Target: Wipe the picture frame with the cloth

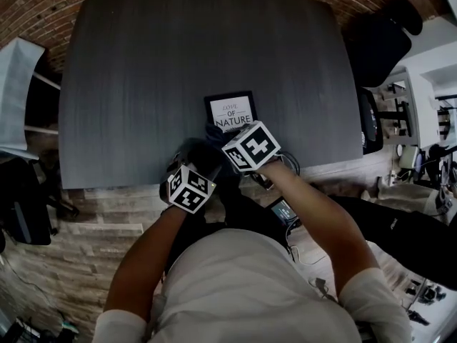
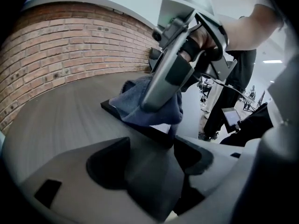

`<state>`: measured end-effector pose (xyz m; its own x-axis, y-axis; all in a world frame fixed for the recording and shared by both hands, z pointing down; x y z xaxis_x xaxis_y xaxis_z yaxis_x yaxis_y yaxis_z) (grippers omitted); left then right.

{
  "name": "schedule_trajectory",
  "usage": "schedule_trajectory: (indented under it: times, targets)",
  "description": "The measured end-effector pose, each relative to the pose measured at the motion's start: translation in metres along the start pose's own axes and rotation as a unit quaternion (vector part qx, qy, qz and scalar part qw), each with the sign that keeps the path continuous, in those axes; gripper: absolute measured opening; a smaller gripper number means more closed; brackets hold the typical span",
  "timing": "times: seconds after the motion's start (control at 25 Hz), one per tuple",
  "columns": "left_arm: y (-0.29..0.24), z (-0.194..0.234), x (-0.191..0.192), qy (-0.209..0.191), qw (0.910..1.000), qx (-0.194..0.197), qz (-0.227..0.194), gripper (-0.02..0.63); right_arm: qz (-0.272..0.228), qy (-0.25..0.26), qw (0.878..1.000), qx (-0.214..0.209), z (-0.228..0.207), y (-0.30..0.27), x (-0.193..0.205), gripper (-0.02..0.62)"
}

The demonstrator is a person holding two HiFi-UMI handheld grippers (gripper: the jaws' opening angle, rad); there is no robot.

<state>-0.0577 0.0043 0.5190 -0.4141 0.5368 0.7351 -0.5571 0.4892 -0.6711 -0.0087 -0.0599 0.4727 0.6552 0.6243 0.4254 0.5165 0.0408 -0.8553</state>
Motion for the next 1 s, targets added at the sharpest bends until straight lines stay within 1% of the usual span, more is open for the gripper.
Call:
schedule_trajectory:
  times: [0.08, 0.16, 0.2, 0.28, 0.32, 0.36, 0.48, 0.6, 0.72, 0.76, 0.88, 1.0]
  targets:
    - [0.003, 0.004, -0.005, 0.006, 0.9998, -0.004, -0.018, 0.304, -0.020, 0.008, 1.000, 0.011, -0.013, 0.010, -0.010, 0.114]
    - [0.004, 0.011, -0.013, 0.017, 0.9990, -0.012, -0.039, 0.299, -0.047, 0.009, 0.998, 0.032, -0.030, 0.018, -0.024, 0.114]
    - [0.004, 0.015, -0.017, 0.020, 0.9986, -0.015, -0.046, 0.279, -0.062, 0.007, 0.997, 0.045, -0.040, 0.021, -0.032, 0.114]
    - [0.004, 0.020, -0.025, 0.016, 0.9981, -0.020, -0.055, 0.204, -0.091, -0.001, 0.994, 0.064, -0.059, 0.026, -0.048, 0.115]
    - [0.003, 0.022, -0.028, 0.012, 0.9982, -0.018, -0.056, 0.150, -0.106, -0.007, 0.992, 0.069, -0.067, 0.027, -0.056, 0.114]
    - [0.001, 0.023, -0.032, 0.007, 0.9983, -0.014, -0.056, 0.113, -0.119, -0.013, 0.990, 0.071, -0.075, 0.027, -0.064, 0.114]
    - [-0.008, 0.025, -0.040, -0.014, 0.9983, 0.009, -0.055, 0.044, -0.146, -0.029, 0.986, 0.078, -0.096, 0.022, -0.087, 0.114]
    - [-0.019, 0.022, -0.048, -0.043, 0.9968, 0.035, -0.058, 0.020, -0.159, -0.032, 0.983, 0.080, -0.108, 0.012, -0.107, 0.114]
    - [-0.029, 0.020, -0.046, -0.063, 0.9953, 0.060, -0.042, 0.014, -0.164, -0.031, 0.983, 0.074, -0.113, -0.002, -0.123, 0.114]
    - [-0.031, 0.018, -0.044, -0.065, 0.9950, 0.067, -0.034, 0.011, -0.161, -0.030, 0.984, 0.071, -0.113, -0.008, -0.127, 0.114]
    - [-0.036, 0.012, -0.041, -0.054, 0.9938, 0.094, -0.024, 0.008, -0.141, -0.022, 0.988, 0.057, -0.113, -0.029, -0.133, 0.114]
    - [-0.039, 0.009, -0.043, -0.071, 0.9919, 0.104, -0.017, 0.008, -0.124, -0.005, 0.991, 0.054, -0.114, -0.042, -0.142, 0.114]
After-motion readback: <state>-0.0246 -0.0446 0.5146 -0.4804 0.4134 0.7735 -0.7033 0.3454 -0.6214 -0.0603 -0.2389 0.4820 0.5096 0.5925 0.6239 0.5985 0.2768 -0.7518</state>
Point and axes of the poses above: the fingertips, and each gripper's own axes: y backward along the fingers, z to its left, x out of its underside, the point moved 5 cm from there along y, backward along the fingers, and after that the axes turned 3 degrees about -z, right-handed, at the moved point
